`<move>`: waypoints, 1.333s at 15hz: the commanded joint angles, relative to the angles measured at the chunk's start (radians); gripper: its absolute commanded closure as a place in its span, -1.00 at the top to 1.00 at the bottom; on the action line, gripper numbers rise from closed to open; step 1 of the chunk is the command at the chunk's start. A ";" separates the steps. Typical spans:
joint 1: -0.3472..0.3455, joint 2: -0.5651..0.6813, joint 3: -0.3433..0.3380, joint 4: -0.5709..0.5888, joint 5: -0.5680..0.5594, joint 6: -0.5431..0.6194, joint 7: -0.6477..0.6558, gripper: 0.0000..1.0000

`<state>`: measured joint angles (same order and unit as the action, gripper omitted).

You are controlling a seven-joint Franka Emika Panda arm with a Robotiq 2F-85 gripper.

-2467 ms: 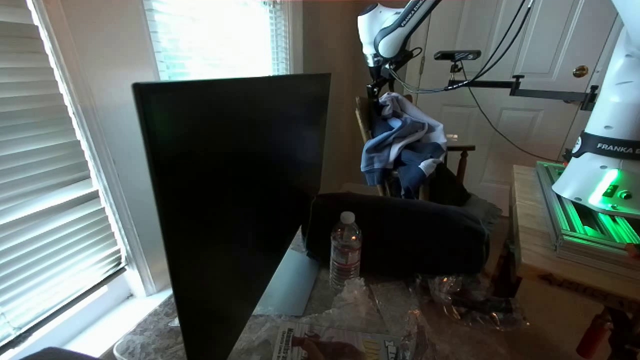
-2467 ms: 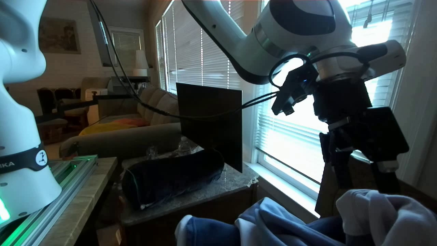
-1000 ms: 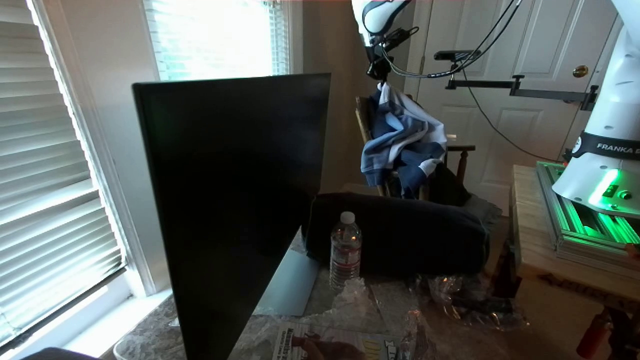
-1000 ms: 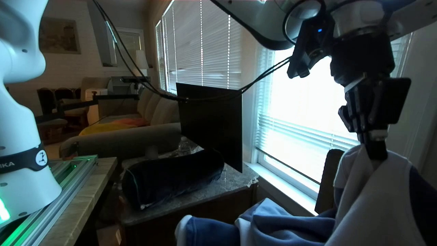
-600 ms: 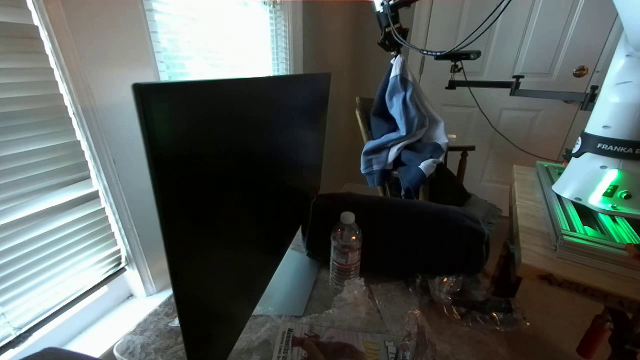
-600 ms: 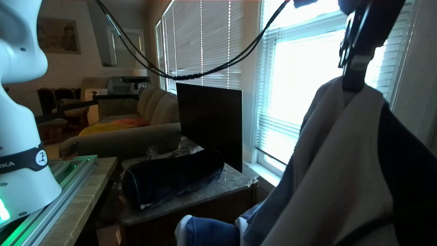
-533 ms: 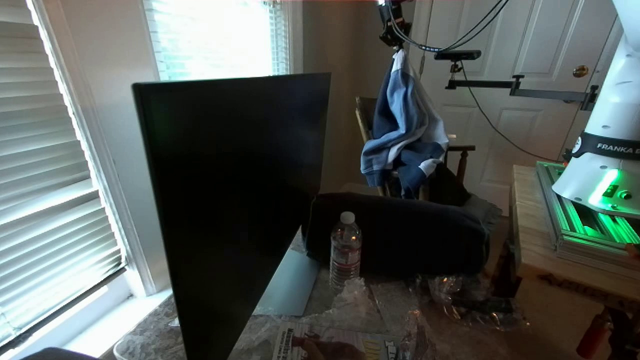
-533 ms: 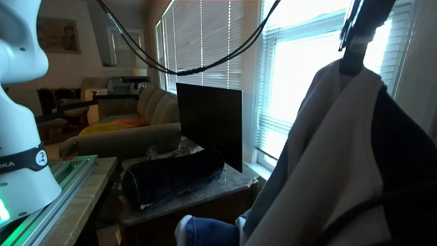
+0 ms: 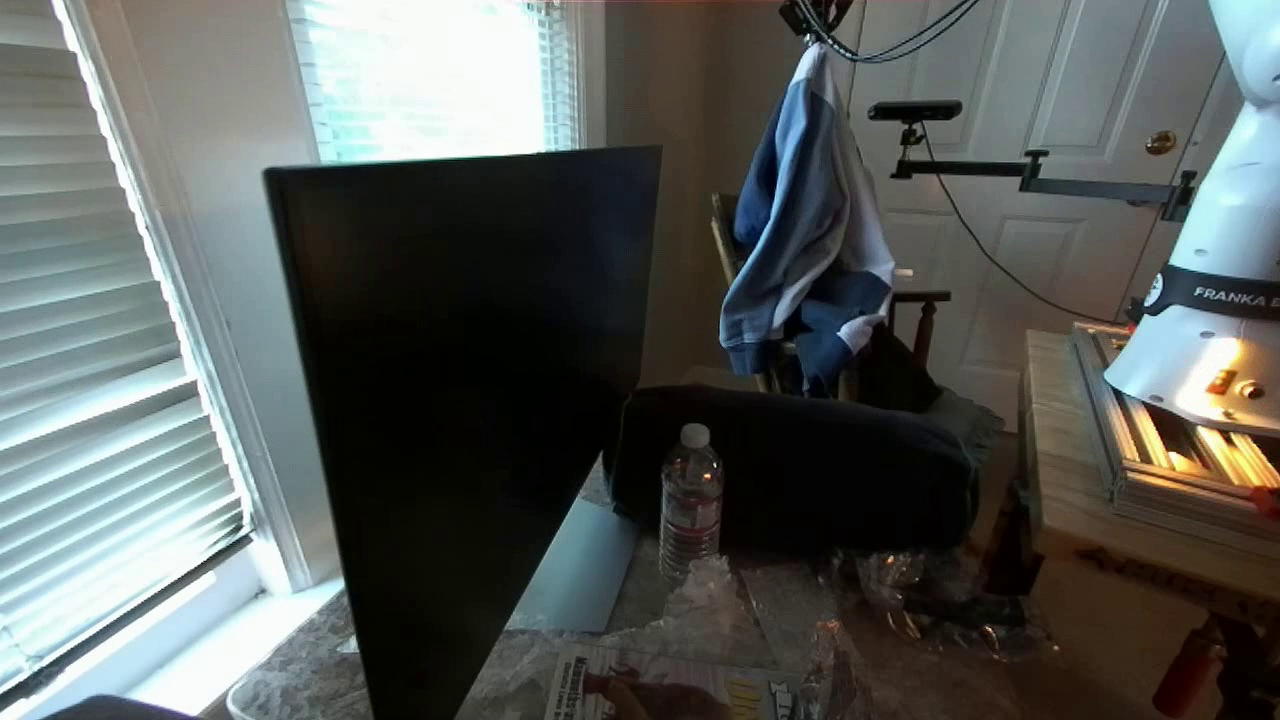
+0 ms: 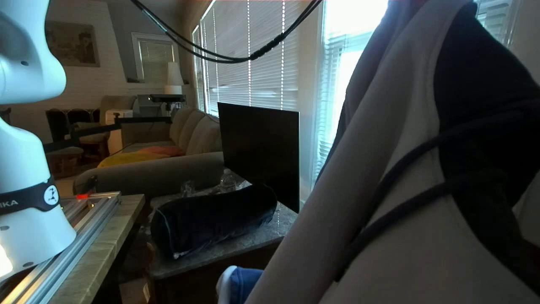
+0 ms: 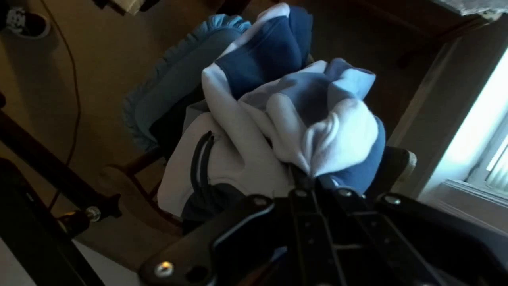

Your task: Put the jersey on the backrest of the chair

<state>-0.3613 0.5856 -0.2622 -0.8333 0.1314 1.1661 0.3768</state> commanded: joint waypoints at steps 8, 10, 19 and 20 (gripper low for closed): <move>-0.130 0.148 0.076 0.335 0.181 0.015 0.308 -0.97; -0.113 0.176 0.087 0.376 0.157 0.080 0.334 -0.97; 0.032 0.325 0.038 0.406 -0.117 0.429 0.425 -0.97; 0.043 0.354 0.027 0.423 -0.147 0.465 0.435 -0.97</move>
<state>-0.3509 0.8771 -0.2056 -0.4564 0.0689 1.5386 0.7681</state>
